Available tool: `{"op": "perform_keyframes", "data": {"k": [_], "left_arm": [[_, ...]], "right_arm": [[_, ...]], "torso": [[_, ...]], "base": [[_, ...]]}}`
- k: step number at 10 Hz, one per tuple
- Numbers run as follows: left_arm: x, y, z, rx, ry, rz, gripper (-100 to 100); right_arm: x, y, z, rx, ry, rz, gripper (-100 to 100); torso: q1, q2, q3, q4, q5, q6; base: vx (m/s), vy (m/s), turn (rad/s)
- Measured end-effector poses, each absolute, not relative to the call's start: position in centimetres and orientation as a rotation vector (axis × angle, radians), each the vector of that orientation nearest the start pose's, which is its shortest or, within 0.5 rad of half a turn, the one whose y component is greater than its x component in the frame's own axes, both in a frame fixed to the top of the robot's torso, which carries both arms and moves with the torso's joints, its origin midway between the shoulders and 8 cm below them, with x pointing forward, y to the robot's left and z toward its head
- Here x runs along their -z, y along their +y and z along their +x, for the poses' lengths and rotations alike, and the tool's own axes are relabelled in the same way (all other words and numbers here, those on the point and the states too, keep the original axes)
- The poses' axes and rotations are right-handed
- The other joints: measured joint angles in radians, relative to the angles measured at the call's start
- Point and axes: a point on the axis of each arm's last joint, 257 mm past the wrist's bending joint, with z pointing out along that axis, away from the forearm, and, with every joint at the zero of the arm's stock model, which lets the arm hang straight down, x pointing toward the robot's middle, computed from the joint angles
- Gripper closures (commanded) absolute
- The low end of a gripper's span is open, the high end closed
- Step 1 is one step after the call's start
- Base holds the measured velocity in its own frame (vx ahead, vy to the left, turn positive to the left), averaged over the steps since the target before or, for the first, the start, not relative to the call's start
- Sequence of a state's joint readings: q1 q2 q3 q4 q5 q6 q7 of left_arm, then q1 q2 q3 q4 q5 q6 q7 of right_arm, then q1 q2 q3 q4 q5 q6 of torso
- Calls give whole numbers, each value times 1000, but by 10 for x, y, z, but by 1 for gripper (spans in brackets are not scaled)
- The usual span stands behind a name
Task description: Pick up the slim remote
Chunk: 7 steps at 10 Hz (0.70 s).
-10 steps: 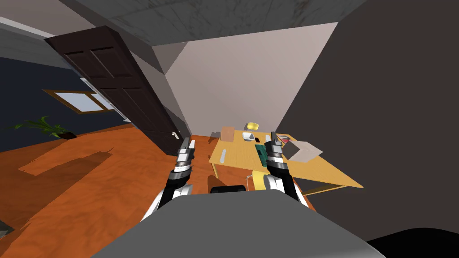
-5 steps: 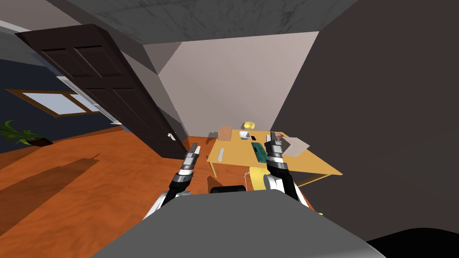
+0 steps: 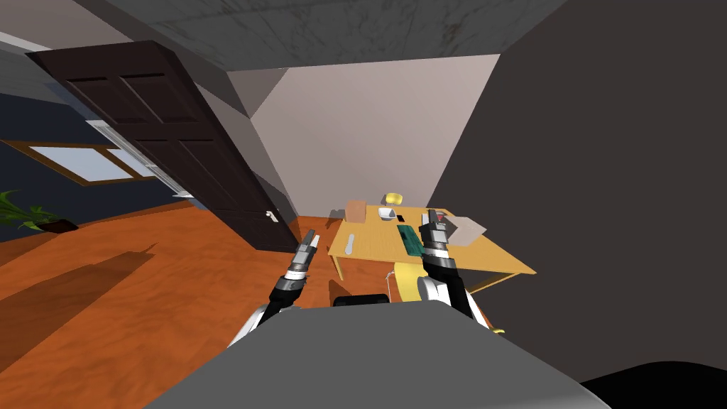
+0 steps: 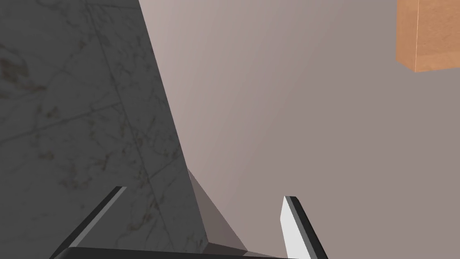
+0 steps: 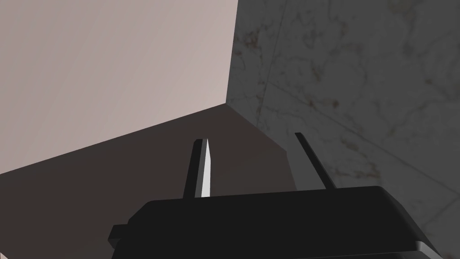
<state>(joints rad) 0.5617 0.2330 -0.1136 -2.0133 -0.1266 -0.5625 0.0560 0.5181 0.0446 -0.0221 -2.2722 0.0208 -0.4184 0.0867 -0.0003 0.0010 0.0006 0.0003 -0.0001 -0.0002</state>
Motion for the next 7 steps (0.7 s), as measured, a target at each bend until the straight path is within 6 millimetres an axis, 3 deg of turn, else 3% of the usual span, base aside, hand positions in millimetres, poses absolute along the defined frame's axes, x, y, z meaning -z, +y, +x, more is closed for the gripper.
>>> {"op": "perform_keyframes", "data": {"k": [5,7], "left_arm": [[123,229,362,1295,1077,-649,-100],[142,226,360,1304,1138,-682,-100]], "right_arm": [[1,-295,355,-1155,681,725,0],[1,-295,355,-1155,681,725,0]], "torso": [[1,-1,0,0,0,0],[4,-2,-1,-1,1,0]], "base": [[3,11,-51],[29,40,-189]]}}
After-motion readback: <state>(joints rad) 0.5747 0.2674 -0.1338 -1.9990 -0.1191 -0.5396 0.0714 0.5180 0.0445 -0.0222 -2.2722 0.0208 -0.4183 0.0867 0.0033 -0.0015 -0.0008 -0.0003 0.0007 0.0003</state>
